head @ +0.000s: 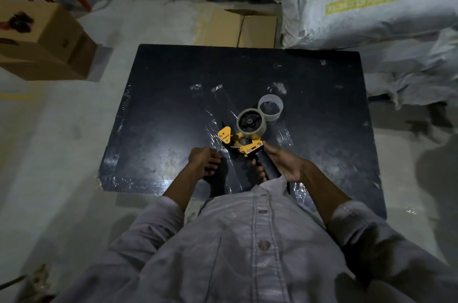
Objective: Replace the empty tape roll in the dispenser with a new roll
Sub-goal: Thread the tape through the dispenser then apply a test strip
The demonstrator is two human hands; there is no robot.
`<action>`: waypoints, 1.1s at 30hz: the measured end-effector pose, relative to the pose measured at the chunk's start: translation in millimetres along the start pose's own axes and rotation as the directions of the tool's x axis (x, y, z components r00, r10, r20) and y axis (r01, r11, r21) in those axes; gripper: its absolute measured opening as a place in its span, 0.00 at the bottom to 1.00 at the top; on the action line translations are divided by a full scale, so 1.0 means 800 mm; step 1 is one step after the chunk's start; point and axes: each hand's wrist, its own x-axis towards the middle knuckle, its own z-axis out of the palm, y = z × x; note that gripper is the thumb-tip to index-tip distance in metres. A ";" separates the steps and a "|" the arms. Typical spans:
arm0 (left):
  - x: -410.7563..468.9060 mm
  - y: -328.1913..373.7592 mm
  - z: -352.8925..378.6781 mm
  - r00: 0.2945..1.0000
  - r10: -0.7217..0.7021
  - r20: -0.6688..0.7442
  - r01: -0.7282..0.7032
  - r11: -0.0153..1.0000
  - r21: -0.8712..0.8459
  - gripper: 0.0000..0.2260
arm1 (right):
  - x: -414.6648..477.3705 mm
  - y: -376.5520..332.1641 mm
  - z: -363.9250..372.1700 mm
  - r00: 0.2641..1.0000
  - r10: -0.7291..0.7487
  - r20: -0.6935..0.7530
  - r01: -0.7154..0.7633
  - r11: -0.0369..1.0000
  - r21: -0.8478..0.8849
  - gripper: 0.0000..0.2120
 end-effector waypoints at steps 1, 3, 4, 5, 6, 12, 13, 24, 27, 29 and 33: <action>0.001 0.000 0.002 1.000 0.010 0.005 -0.010 1.000 0.016 0.13 | -0.003 -0.002 -0.001 1.000 0.002 0.014 -0.003 0.999 0.046 0.33; 0.002 0.001 0.005 1.000 0.023 0.021 -0.023 0.999 0.034 0.12 | -0.007 -0.007 0.005 0.999 0.006 0.051 -0.011 0.994 0.111 0.25; 0.002 0.001 0.005 0.999 0.024 0.022 -0.024 0.999 0.032 0.12 | -0.008 -0.010 0.012 0.997 0.013 0.077 -0.021 0.994 0.108 0.23; 0.004 0.001 0.004 1.000 0.022 0.014 -0.022 0.999 0.027 0.12 | -0.009 -0.013 0.022 0.995 0.023 0.099 -0.032 0.995 0.095 0.21; 0.007 0.001 0.003 1.000 0.021 0.004 -0.021 0.999 0.025 0.12 | -0.009 -0.015 0.030 0.994 0.024 0.109 -0.034 0.995 0.094 0.18; 0.010 -0.006 -0.014 0.999 -0.026 0.019 0.024 0.996 0.091 0.10 | -0.009 -0.003 0.046 0.982 -0.050 0.182 0.021 0.987 0.158 0.20; 0.010 -0.005 -0.017 0.999 -0.028 0.031 0.025 0.995 0.097 0.10 | -0.011 0.002 0.048 0.982 -0.072 0.174 0.044 0.986 0.161 0.19; 0.005 0.065 -0.034 0.975 0.144 0.167 -0.183 0.952 0.247 0.14 | -0.064 0.028 0.084 0.978 -0.210 0.011 0.209 0.965 -0.156 0.35; 0.006 0.072 -0.029 0.964 0.190 0.187 -0.242 0.916 0.321 0.13 | -0.073 0.032 0.087 0.969 -0.246 -0.038 0.234 0.953 -0.193 0.34; 0.012 0.070 -0.029 0.966 0.213 0.148 -0.254 0.895 0.366 0.14 | -0.075 0.035 0.087 0.966 -0.249 -0.065 0.235 0.956 -0.174 0.34; 0.022 0.058 -0.044 0.972 0.233 0.033 -0.232 0.925 0.302 0.21 | -0.073 0.038 0.081 0.960 -0.251 -0.120 0.237 0.964 -0.119 0.34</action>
